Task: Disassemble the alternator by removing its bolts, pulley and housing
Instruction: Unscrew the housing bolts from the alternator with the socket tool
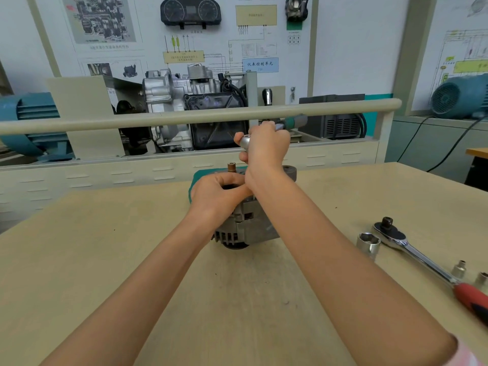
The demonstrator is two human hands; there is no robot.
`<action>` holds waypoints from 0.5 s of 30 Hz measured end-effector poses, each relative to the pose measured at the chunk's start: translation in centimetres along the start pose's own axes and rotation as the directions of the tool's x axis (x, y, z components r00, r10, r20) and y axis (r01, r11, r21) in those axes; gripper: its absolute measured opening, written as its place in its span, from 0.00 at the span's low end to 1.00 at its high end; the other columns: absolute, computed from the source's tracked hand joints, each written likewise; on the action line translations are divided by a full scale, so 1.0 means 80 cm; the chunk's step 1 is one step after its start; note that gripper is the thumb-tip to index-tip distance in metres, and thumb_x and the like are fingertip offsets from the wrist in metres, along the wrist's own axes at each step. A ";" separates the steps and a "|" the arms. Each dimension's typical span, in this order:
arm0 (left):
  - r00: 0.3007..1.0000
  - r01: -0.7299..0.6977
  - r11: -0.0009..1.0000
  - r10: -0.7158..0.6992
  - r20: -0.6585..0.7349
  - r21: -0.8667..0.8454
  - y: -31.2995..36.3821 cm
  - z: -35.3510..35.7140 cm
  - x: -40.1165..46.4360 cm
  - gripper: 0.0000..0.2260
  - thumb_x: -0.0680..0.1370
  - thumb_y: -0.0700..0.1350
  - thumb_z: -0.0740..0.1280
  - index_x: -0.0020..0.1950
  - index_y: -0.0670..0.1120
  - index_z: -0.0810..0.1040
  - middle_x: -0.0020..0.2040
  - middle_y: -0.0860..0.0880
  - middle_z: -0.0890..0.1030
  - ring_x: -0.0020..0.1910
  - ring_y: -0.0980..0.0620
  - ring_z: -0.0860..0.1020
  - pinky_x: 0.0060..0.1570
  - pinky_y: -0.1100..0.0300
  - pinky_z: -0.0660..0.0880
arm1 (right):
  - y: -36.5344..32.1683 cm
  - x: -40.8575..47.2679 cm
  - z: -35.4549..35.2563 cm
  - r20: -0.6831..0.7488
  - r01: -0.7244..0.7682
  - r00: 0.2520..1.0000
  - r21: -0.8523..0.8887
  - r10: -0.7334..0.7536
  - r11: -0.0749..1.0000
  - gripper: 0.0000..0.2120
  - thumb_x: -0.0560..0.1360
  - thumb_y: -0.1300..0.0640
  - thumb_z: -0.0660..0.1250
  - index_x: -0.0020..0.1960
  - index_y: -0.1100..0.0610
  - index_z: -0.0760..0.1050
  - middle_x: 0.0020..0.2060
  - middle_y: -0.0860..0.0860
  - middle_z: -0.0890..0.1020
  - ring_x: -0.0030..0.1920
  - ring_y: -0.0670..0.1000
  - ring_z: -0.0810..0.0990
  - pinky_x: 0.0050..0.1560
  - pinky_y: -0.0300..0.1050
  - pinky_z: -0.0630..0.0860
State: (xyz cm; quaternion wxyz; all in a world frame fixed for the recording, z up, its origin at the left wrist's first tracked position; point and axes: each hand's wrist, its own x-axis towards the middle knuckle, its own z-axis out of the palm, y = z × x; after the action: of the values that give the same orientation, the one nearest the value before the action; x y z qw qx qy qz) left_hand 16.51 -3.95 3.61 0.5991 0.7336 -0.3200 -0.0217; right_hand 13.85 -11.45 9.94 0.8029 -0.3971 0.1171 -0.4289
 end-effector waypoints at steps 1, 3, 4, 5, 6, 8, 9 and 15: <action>1.000 -0.002 1.000 0.002 0.023 0.017 0.001 -0.001 0.000 0.02 0.71 0.48 0.72 0.41 0.55 0.84 0.43 0.53 0.85 0.52 0.51 0.81 0.61 0.47 0.75 | -0.004 0.002 -0.002 0.042 -0.073 0.996 -0.023 0.074 0.997 0.07 0.81 0.64 0.49 0.50 0.60 0.65 0.33 0.53 0.71 0.18 0.43 0.71 0.16 0.33 0.59; 0.996 -0.009 0.999 0.005 0.086 0.036 0.004 -0.005 -0.001 0.04 0.72 0.51 0.72 0.45 0.53 0.85 0.44 0.54 0.85 0.52 0.52 0.81 0.61 0.48 0.74 | -0.016 0.008 -0.009 0.175 -0.275 0.943 -0.065 0.282 0.959 0.10 0.77 0.67 0.48 0.45 0.59 0.66 0.27 0.50 0.70 0.17 0.43 0.69 0.16 0.32 0.55; 0.993 -0.011 0.999 0.007 0.117 0.033 0.004 -0.008 -0.001 0.06 0.73 0.52 0.72 0.46 0.53 0.85 0.45 0.54 0.85 0.52 0.53 0.81 0.60 0.49 0.75 | -0.021 0.012 -0.013 0.255 -0.372 0.890 -0.073 0.378 0.925 0.10 0.77 0.67 0.48 0.44 0.59 0.67 0.24 0.48 0.69 0.17 0.42 0.69 0.16 0.32 0.54; 0.990 -0.015 0.999 0.011 0.143 0.029 0.004 -0.010 -0.001 0.06 0.73 0.52 0.71 0.48 0.53 0.85 0.45 0.55 0.85 0.51 0.54 0.81 0.59 0.51 0.75 | -0.025 0.014 -0.015 0.329 -0.446 0.832 -0.082 0.446 0.891 0.10 0.77 0.67 0.49 0.45 0.60 0.68 0.22 0.46 0.68 0.18 0.42 0.68 0.16 0.32 0.54; 0.987 -0.019 1.000 0.015 0.160 0.023 0.004 -0.012 -0.001 0.06 0.74 0.52 0.71 0.49 0.54 0.85 0.45 0.55 0.85 0.51 0.55 0.82 0.58 0.54 0.75 | -0.027 0.015 -0.017 0.381 -0.492 0.785 -0.095 0.488 0.865 0.10 0.78 0.66 0.50 0.48 0.61 0.69 0.21 0.45 0.68 0.18 0.41 0.68 0.16 0.31 0.54; 0.985 -0.022 1.000 0.021 0.170 0.003 0.003 -0.014 -0.001 0.06 0.74 0.51 0.71 0.49 0.54 0.85 0.45 0.56 0.85 0.49 0.58 0.82 0.53 0.60 0.75 | -0.026 0.015 -0.017 0.404 -0.517 0.757 -0.110 0.514 0.849 0.10 0.78 0.65 0.50 0.52 0.63 0.70 0.22 0.44 0.68 0.18 0.41 0.68 0.16 0.31 0.54; 0.986 -0.021 1.000 0.023 0.164 -0.014 0.003 -0.014 -0.001 0.05 0.74 0.50 0.71 0.48 0.54 0.85 0.45 0.56 0.85 0.48 0.58 0.82 0.53 0.61 0.75 | -0.025 0.013 -0.017 0.394 -0.510 0.767 -0.106 0.507 0.853 0.10 0.78 0.65 0.51 0.53 0.63 0.70 0.22 0.44 0.68 0.18 0.41 0.68 0.16 0.31 0.53; 0.999 -0.013 0.999 0.014 0.040 -0.042 -0.003 -0.005 0.001 0.04 0.71 0.46 0.73 0.42 0.55 0.85 0.42 0.55 0.85 0.47 0.54 0.81 0.50 0.58 0.74 | -0.010 -0.005 -0.004 0.007 -0.103 0.995 -0.030 0.104 0.994 0.09 0.81 0.64 0.49 0.44 0.59 0.65 0.30 0.52 0.73 0.18 0.42 0.71 0.17 0.33 0.60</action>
State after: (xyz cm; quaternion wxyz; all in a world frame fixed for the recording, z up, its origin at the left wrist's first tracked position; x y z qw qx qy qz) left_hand 16.81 -3.65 3.56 0.6078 0.7183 -0.3364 -0.0391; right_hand 12.95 -11.57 10.26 0.8185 -0.4043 0.1404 -0.3832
